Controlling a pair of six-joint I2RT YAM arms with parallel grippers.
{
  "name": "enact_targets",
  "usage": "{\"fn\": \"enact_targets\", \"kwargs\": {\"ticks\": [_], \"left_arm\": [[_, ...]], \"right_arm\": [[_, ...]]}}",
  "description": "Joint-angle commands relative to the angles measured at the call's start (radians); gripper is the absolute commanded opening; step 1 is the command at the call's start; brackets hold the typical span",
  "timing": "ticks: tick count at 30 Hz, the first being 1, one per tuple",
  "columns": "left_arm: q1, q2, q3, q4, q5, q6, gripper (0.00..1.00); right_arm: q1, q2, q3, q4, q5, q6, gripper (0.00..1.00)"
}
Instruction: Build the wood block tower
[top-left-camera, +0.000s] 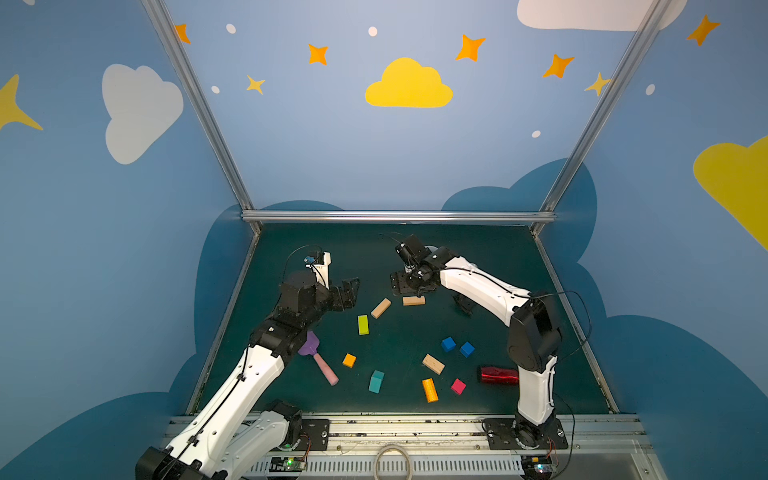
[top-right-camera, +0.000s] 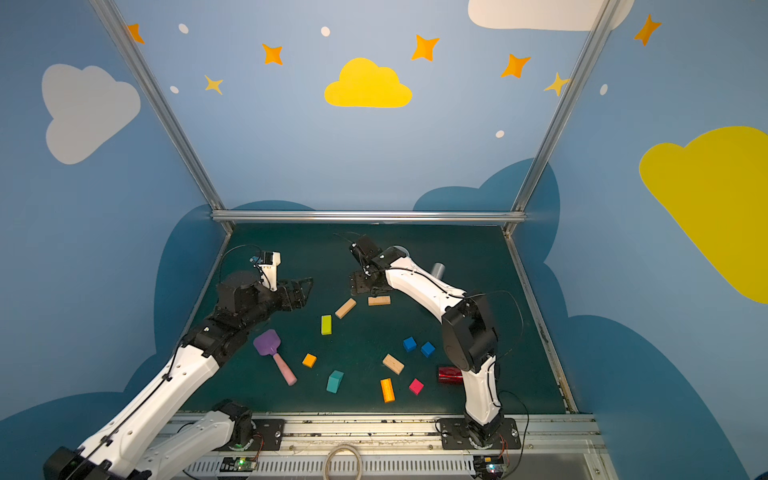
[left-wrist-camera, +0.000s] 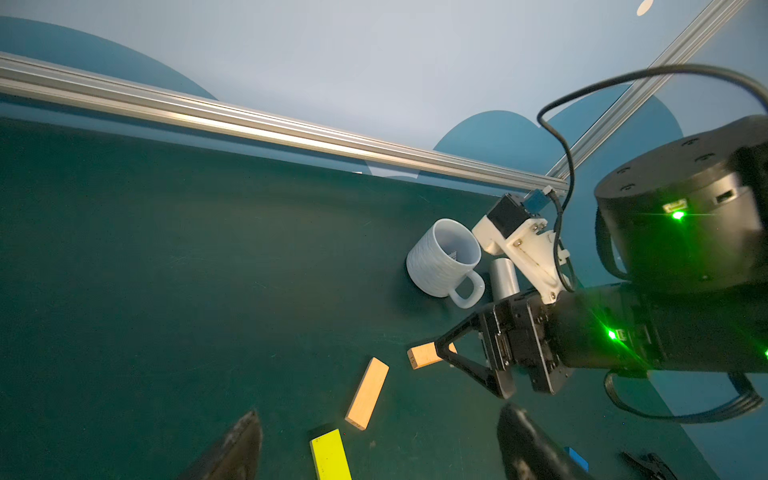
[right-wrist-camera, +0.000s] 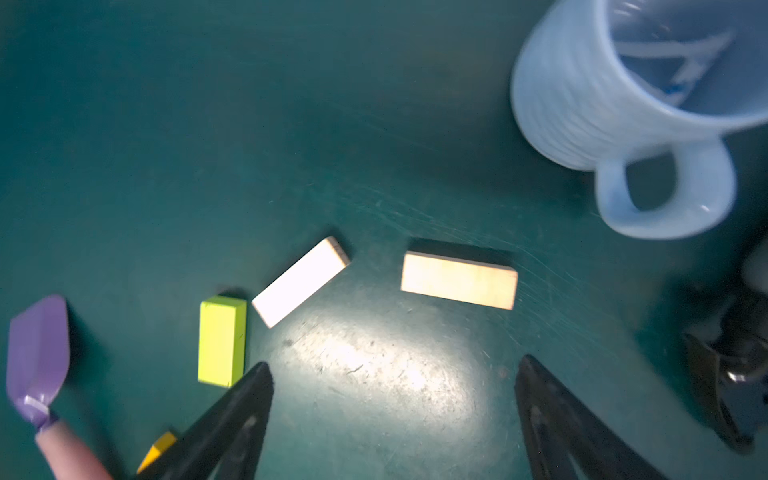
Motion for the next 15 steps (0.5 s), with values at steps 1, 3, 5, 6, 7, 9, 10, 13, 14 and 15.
{"fn": "enact_targets", "kwargs": {"ticks": [1,3,5,6,7,9,10,13,14,15], "left_arm": [[-0.005,0.002,0.005,-0.018,-0.013,0.001,0.88],[-0.006,0.006,0.009,-0.026,-0.016,-0.001,0.88],[-0.007,0.008,0.011,-0.03,-0.02,-0.003,0.88],[-0.008,0.006,0.01,-0.032,-0.023,-0.003,0.88],[-0.008,0.006,0.009,-0.032,-0.026,-0.003,0.88],[-0.009,0.008,0.006,-0.032,-0.031,-0.001,0.88],[-0.008,0.01,0.006,-0.034,-0.033,0.001,0.88],[-0.009,0.015,0.01,-0.039,-0.037,0.003,0.88],[-0.01,0.017,0.011,-0.041,-0.037,0.003,0.88],[-0.011,0.019,0.012,-0.045,-0.039,0.003,0.88]], "right_arm": [[0.011,0.02,0.017,-0.017,-0.055,-0.136,0.89],[0.016,0.042,0.039,-0.03,-0.078,-0.192,0.89],[0.02,0.059,0.058,-0.038,-0.095,-0.233,0.89],[0.021,0.071,0.067,-0.038,-0.101,-0.258,0.89],[0.025,0.08,0.076,-0.04,-0.114,-0.282,0.89],[0.03,0.099,0.094,-0.042,-0.138,-0.321,0.89],[0.033,0.114,0.109,-0.044,-0.159,-0.349,0.89],[0.038,0.151,0.149,-0.06,-0.186,-0.39,0.89],[0.041,0.164,0.164,-0.064,-0.191,-0.402,0.89],[0.044,0.177,0.176,-0.068,-0.195,-0.409,0.89]]}}
